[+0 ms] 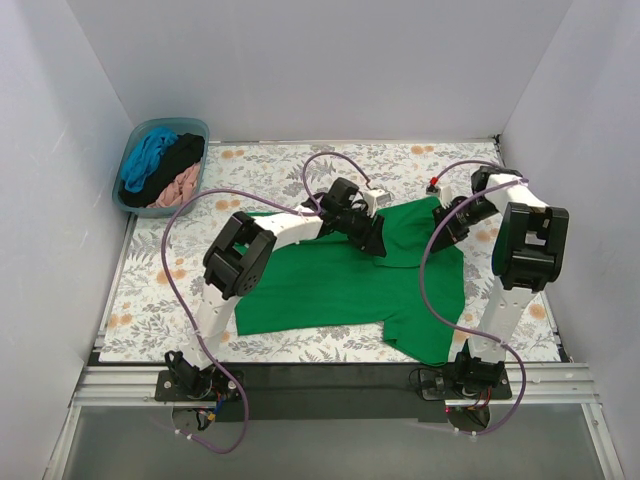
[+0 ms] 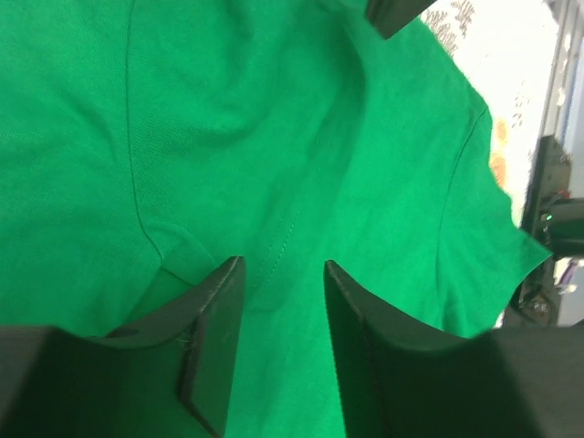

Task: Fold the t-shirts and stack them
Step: Fold the tshirt

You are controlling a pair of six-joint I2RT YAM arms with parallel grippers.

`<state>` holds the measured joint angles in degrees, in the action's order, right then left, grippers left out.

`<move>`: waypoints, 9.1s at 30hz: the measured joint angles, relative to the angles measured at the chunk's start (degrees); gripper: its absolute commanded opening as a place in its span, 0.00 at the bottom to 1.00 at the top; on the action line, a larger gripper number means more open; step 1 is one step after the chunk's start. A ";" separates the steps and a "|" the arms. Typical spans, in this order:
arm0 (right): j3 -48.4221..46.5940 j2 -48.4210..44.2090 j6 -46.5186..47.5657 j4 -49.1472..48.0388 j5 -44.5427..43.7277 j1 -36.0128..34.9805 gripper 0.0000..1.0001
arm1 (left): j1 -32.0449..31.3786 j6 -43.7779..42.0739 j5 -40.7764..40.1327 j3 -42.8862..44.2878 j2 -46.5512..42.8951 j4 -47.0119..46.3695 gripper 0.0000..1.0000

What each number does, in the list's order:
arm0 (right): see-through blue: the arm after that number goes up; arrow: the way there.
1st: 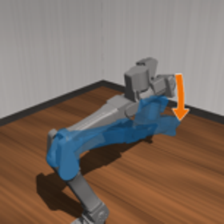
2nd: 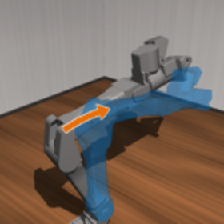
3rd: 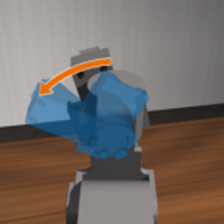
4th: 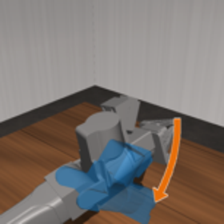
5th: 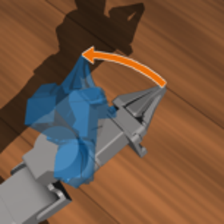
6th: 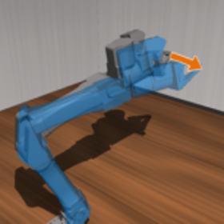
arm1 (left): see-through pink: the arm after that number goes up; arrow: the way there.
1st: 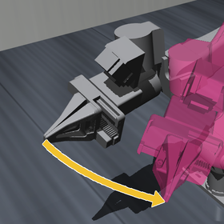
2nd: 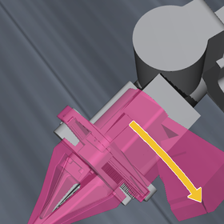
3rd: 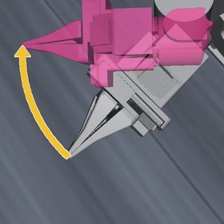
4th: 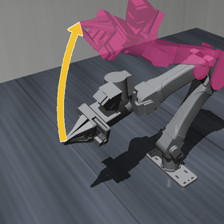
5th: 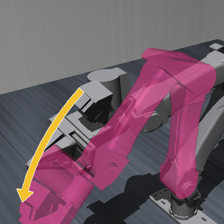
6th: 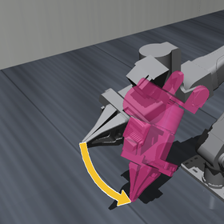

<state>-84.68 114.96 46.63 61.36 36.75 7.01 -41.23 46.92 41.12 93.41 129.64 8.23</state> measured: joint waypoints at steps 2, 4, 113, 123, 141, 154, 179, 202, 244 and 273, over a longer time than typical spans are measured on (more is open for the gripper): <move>0.72 -0.74 0.85 0.15 -1.01 0.00 0.18 | -0.26 -0.96 0.00 -0.70 0.00 -0.13 0.34; 1.20 -1.25 1.99 0.26 -2.19 0.00 0.22 | -0.70 -2.16 0.02 -1.46 0.00 0.13 0.35; 46.58 -39.08 -7.48 -18.23 -34.88 -32.13 0.31 | 40.94 -40.52 -7.54 -41.33 -50.82 35.85 0.59; 45.20 -39.12 -7.87 -17.20 -35.17 -32.59 0.01 | 40.44 -44.65 -7.72 -43.91 -50.86 33.24 0.44; 40.26 -44.46 -7.93 -15.26 -36.24 -32.48 0.01 | 35.63 -63.32 -10.99 -53.79 -51.36 22.29 0.41; 40.06 -52.26 -8.79 -11.23 -36.37 -32.15 0.01 | 34.14 -71.28 -13.99 -58.51 -53.94 20.35 0.06; 12.09 -34.10 -1.03 -7.26 -39.06 -23.67 0.01 | 37.77 -65.81 -5.90 -37.38 -47.47 30.40 0.11; 13.66 -32.89 0.07 -7.39 -36.11 -22.86 0.01 | 35.67 -74.66 -11.69 -52.24 -47.47 29.20 0.34; -16.44 -9.81 4.42 -7.52 -39.63 -20.72 0.01 | 39.10 -62.73 -8.13 -24.76 -31.39 27.67 0.00; -23.98 1.20 5.03 -9.49 -40.52 -20.61 0.01 | 40.48 -60.76 -10.25 -24.02 -27.34 24.92 0.00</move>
<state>-108.66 116.16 51.66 51.88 -3.77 -13.61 -0.75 -13.85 30.87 69.38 102.30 33.15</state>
